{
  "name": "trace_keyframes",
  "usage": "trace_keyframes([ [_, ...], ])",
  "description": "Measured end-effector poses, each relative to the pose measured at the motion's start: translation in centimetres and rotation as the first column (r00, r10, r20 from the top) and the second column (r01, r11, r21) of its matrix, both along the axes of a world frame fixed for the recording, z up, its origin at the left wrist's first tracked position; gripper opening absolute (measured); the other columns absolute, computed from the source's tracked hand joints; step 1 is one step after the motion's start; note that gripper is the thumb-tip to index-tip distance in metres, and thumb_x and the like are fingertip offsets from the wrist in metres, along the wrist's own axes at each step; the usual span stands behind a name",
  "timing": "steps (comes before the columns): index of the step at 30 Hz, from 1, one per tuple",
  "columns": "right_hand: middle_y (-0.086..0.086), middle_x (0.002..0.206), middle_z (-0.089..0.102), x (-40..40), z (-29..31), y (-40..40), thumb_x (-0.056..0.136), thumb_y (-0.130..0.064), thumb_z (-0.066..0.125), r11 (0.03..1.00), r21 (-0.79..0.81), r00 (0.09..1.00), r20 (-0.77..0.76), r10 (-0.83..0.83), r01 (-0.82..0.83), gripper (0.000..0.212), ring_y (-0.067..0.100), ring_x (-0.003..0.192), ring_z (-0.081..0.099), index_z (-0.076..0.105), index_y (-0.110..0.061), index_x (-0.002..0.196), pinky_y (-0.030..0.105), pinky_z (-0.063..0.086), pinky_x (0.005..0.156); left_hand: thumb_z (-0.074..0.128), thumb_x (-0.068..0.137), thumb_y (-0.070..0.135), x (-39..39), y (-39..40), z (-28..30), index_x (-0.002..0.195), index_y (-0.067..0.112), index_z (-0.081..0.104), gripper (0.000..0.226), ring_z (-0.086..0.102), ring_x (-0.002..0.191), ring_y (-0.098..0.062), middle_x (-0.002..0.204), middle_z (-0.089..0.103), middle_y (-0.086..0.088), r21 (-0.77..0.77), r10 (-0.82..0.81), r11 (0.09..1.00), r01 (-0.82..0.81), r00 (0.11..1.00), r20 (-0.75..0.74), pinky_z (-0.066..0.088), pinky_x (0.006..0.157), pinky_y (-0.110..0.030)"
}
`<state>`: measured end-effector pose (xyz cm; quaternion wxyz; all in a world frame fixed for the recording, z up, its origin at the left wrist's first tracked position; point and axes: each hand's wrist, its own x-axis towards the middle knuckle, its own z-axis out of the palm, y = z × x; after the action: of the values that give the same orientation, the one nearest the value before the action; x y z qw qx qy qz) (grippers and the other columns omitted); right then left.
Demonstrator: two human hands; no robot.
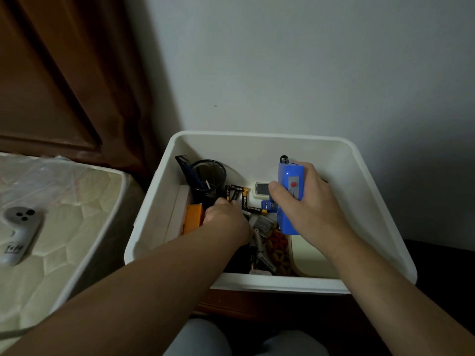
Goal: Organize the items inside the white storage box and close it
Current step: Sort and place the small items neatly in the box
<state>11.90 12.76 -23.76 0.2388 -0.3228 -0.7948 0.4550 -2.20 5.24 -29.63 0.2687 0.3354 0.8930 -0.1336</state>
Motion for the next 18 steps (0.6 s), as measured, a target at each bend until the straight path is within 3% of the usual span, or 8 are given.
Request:
trace_keyframes([
  [5, -0.007, 0.079, 0.063, 0.0, -0.1, 0.1, 0.076, -0.069, 0.056, 1.0, -0.005, 1.0, 0.008, -0.021, 0.021, 0.046, 0.006, 0.067, 0.063, 0.052, -0.038, 0.11, 0.021, 0.047, 0.059, 0.069, 0.089, 0.064, -0.2, -0.2, -1.0, 0.164, 0.012, 0.007, 0.111, 0.044, 0.141, -0.043, 0.163, 0.015, -0.023, -0.026, -0.003, 1.0, 0.005, 0.998, 0.059, 0.052, 0.106, -0.049],
  [10, -0.007, 0.078, 0.061, 0.0, -0.1, 0.1, 0.08, -0.065, 0.058, 1.0, 0.003, 1.0, 0.03, -0.006, 0.006, 0.037, 0.003, 0.061, 0.059, 0.051, -0.038, 0.105, 0.017, 0.045, 0.055, 0.062, 0.093, 0.066, -0.2, -0.1, -1.4, 0.163, 0.013, 0.002, 0.107, 0.036, 0.145, -0.047, 0.164, 0.001, -0.021, -0.03, 0.091, 0.996, -0.089, 0.99, 0.106, 0.047, 0.107, -0.051],
  [18, -0.007, 0.076, 0.059, 0.2, -0.3, 0.2, 0.091, -0.052, 0.065, 1.0, 0.001, 0.999, 0.038, 0.004, -0.004, 0.024, 0.002, 0.06, 0.056, 0.053, -0.034, 0.1, 0.024, 0.045, 0.062, 0.035, 0.102, 0.071, -0.2, 0.0, -0.1, 0.164, 0.006, -0.006, 0.099, 0.019, 0.152, -0.044, 0.165, -0.002, -0.022, -0.113, 0.026, 0.994, -0.015, 0.995, 0.096, 0.035, 0.119, -0.053],
])
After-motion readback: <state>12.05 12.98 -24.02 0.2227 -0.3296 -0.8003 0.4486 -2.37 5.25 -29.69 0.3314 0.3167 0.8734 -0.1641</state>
